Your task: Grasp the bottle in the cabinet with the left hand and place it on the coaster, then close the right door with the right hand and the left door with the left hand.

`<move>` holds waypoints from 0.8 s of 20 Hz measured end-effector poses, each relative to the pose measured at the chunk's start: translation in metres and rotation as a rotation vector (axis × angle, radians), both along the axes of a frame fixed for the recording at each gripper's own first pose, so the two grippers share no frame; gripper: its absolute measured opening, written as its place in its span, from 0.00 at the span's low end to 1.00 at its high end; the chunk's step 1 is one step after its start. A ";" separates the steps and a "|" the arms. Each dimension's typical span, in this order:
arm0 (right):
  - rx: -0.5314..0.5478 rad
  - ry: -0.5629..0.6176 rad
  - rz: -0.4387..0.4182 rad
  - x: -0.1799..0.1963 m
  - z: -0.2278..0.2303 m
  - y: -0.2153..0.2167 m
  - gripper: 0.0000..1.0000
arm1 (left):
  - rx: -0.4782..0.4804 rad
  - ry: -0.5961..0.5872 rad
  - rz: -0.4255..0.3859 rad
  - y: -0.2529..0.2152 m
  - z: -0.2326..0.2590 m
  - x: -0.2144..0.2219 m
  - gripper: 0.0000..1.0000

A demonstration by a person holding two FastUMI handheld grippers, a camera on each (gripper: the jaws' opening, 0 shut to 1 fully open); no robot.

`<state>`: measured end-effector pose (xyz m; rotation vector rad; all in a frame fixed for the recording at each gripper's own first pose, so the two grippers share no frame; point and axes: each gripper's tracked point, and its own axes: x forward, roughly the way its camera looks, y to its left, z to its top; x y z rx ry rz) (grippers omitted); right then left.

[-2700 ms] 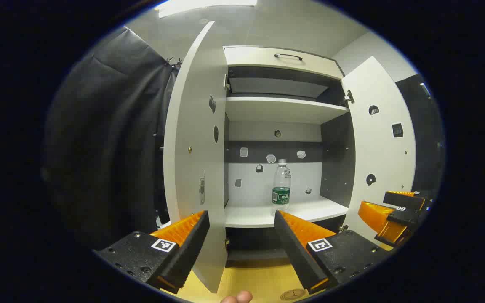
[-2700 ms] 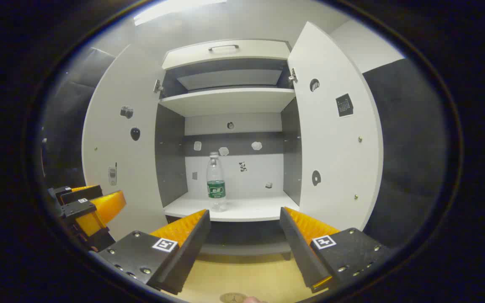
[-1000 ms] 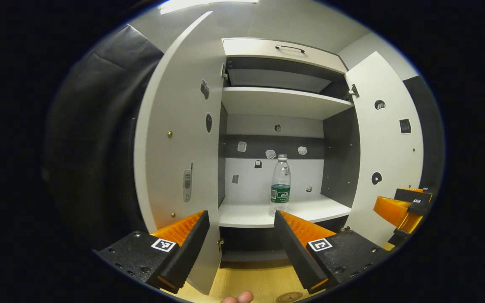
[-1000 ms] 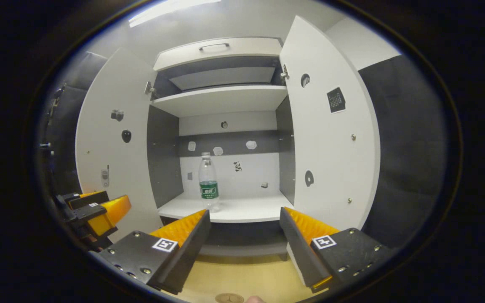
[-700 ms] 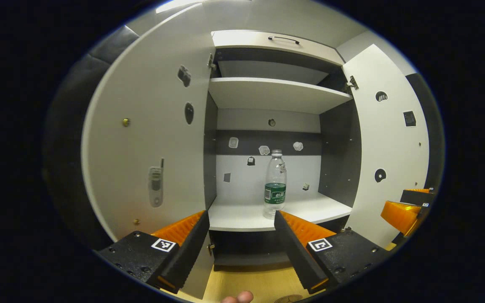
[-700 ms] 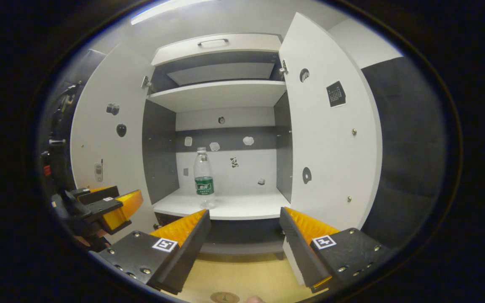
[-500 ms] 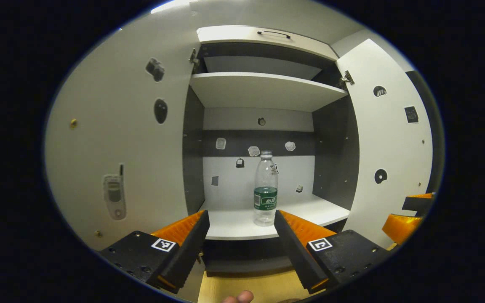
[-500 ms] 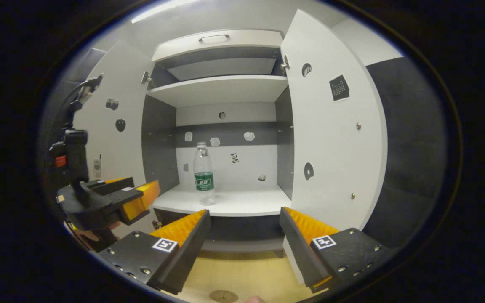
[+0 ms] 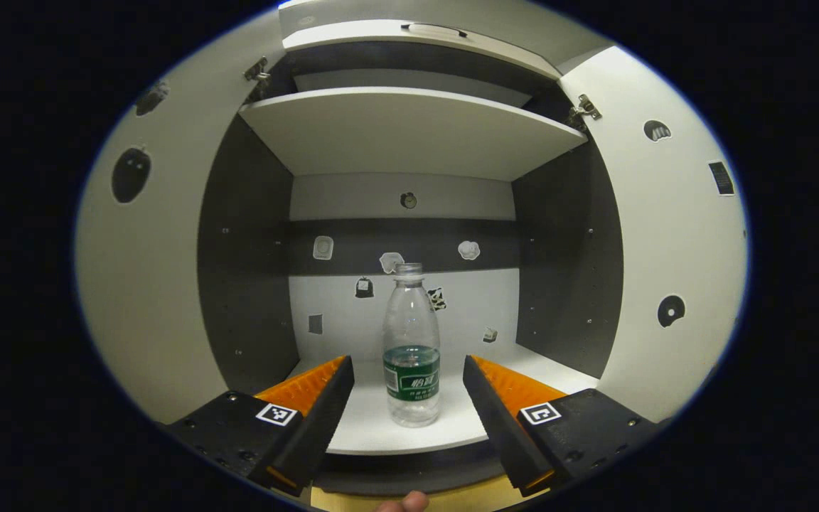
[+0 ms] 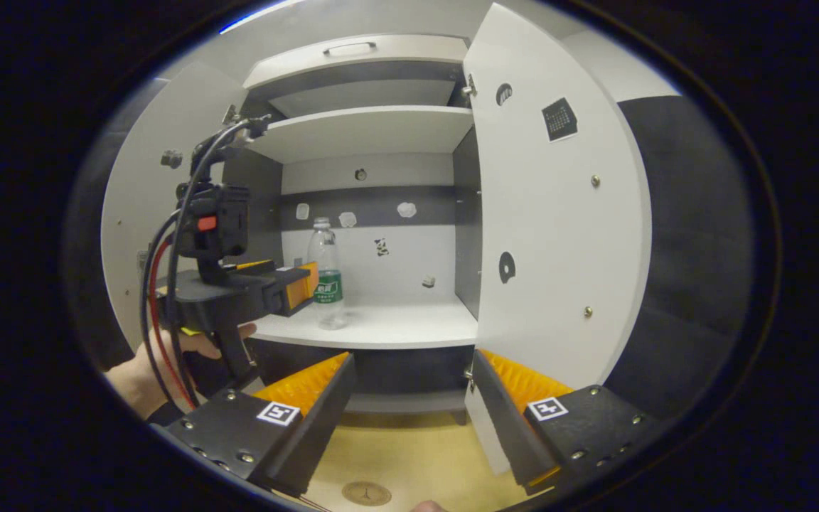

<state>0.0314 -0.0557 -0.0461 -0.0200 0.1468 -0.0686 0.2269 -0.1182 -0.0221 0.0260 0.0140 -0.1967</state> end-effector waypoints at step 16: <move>-0.040 0.062 -0.048 -0.006 -0.011 -0.025 1.00 | -0.035 0.052 0.019 -0.014 -0.012 0.093 0.93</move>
